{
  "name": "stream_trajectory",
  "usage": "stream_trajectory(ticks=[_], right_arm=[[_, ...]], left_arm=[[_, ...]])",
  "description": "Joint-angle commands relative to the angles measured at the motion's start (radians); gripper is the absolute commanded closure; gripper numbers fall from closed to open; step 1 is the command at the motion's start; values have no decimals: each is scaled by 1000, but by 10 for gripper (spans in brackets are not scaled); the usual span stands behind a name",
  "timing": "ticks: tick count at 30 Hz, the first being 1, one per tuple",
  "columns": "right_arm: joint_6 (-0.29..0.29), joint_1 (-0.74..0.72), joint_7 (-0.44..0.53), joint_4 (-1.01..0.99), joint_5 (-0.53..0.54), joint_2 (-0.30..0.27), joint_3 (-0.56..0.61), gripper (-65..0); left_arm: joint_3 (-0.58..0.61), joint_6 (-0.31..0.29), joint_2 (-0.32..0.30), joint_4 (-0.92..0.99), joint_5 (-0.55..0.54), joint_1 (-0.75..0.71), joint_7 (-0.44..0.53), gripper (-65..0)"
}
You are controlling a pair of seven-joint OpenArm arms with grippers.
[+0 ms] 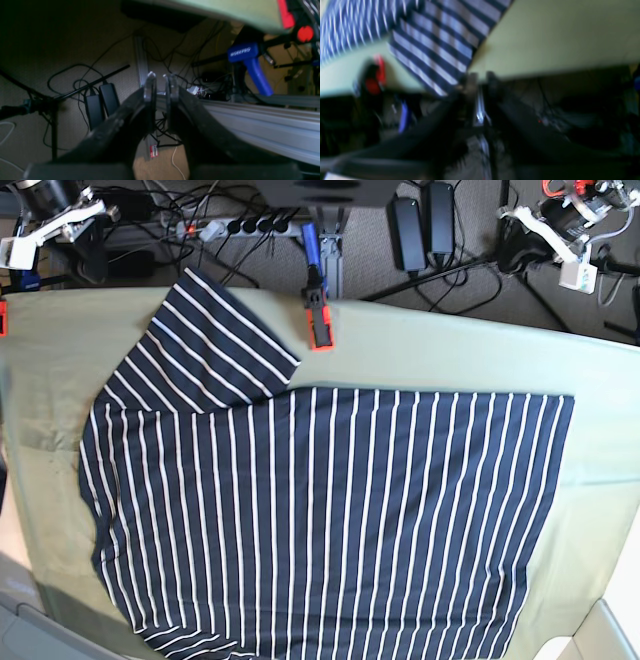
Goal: Fold the T-shirt properly
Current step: 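Grasp the shirt's hem corners with the right and left grippers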
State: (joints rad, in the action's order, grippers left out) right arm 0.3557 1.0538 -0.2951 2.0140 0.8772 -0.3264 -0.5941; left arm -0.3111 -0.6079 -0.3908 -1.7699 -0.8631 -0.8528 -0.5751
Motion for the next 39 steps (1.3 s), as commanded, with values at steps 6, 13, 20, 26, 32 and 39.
stream_trajectory(ticks=[6, 13, 20, 26, 32, 39], right_arm=[[-46, -158, -39, -18, 30, -9, -10, -356], [-85, -314, -84, -175, 27, -8, 69, -356], [-95, -431, -84, -343, 5, 0, 217, -356], [-94, -449, -84, -348, -10, 35, 319, -356], [-94, -455, -83, -348, -31, 111, 372, -356], [-95, -455, -18, -348, -133, 147, 372, -249]], left_arm=[[-18, -18, -37, -32, -19, -12, -11, -69], [-18, -18, -61, -32, -19, -13, -73, -69], [-18, -18, -62, -32, -16, -18, -79, -69], [-19, -18, -61, -32, -16, -17, -80, -69], [-53, 3, -61, -32, -17, -17, -80, -76], [-155, 80, -81, -32, -28, 15, -79, -76]])
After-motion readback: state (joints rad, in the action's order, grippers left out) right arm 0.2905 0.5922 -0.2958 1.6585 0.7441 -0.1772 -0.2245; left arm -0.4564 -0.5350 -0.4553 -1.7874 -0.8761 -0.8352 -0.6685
